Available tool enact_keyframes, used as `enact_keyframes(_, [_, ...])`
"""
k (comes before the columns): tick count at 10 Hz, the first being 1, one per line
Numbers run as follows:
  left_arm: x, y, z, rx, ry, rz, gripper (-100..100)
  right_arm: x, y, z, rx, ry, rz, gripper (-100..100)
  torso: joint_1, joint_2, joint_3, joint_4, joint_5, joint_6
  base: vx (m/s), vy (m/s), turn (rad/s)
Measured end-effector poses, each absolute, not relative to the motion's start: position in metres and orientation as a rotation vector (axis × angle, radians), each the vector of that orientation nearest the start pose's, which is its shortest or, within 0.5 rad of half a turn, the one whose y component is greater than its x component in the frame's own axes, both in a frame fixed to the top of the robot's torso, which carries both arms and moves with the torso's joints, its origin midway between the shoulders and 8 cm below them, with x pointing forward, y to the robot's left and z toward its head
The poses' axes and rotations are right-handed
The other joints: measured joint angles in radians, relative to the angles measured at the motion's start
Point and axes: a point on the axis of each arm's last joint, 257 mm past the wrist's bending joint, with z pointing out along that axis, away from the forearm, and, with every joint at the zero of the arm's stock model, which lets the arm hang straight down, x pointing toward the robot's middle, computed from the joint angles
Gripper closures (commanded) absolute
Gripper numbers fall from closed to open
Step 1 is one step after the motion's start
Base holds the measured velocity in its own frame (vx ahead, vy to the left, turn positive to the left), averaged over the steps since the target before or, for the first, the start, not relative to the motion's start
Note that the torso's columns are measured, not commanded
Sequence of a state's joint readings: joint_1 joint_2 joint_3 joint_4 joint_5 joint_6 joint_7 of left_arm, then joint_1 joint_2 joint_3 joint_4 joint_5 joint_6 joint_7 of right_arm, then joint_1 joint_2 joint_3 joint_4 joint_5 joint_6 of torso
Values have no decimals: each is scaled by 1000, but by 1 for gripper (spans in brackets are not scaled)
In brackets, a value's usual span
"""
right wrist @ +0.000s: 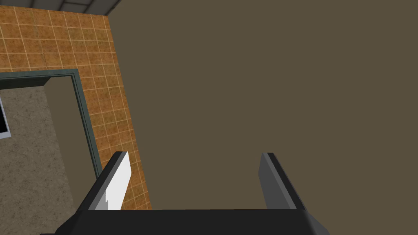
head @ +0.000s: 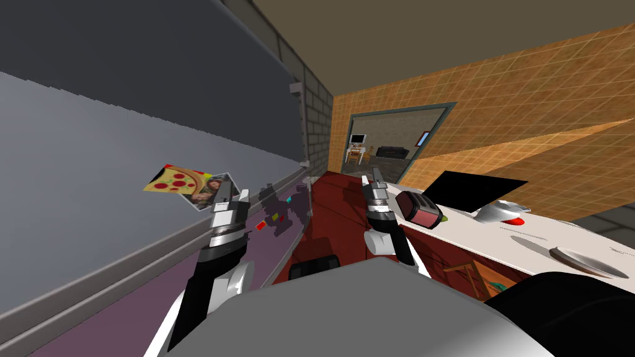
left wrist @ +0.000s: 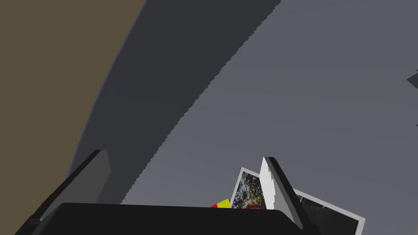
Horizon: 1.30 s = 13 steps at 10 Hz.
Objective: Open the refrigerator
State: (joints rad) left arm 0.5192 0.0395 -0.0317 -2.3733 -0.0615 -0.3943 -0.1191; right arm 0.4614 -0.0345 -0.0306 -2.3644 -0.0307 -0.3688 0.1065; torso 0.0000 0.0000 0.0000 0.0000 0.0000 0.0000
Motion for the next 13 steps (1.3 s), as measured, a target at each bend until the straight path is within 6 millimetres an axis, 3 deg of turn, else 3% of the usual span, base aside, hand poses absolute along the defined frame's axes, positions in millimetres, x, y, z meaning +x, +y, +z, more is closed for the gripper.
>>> enact_keyframes(2, [344, 259, 38, -571, 726, -1169, 0, 349, -284, 50, 616, 654, 1206, 0, 0, 104, -209, 105, 0, 0, 0, 0, 0])
enact_keyframes(9, [344, 259, 38, -570, 725, -1169, 0, 349, -284, 51, 615, 654, 1206, 0, 0, 618, -1234, 617, 0, 0, 0, 0, 0])
enact_keyframes(10, [344, 259, 38, -570, 725, -1169, -100, 349, -284, 51, 615, 654, 1206, 0, 0, 691, -1382, 691, 0, 0, 28, -20, -5])
enact_keyframes(13, [353, 255, 38, -546, 787, -1169, -100, 349, -284, 50, 616, 655, 1206, 0, -1, 735, -1476, 736, 0, 0, 49, -47, -5])
